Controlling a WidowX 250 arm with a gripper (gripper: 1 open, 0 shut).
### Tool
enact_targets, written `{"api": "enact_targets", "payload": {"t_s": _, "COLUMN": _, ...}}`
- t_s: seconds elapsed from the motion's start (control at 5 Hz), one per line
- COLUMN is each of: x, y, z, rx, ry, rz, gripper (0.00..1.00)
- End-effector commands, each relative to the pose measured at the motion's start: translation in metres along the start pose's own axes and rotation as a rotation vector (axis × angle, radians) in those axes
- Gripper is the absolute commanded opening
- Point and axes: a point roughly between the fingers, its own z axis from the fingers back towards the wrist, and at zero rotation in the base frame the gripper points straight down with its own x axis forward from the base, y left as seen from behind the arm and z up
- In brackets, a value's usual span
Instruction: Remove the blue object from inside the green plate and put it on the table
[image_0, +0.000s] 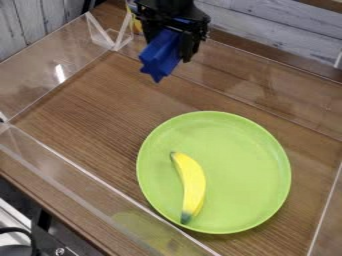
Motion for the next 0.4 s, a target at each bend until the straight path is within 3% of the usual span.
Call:
{"api": "enact_targets", "payload": {"t_s": 0.0, "x": 0.0176, "y": 0.0117, "z": 0.0098, "rx": 0.020, "ry": -0.067, "rz": 0.002, "gripper": 0.00}}
{"api": "enact_targets", "payload": {"t_s": 0.2, "x": 0.0238, "y": 0.0164, "z": 0.0037, "rx": 0.023, "ry": -0.073, "rz": -0.001, "gripper": 0.00}}
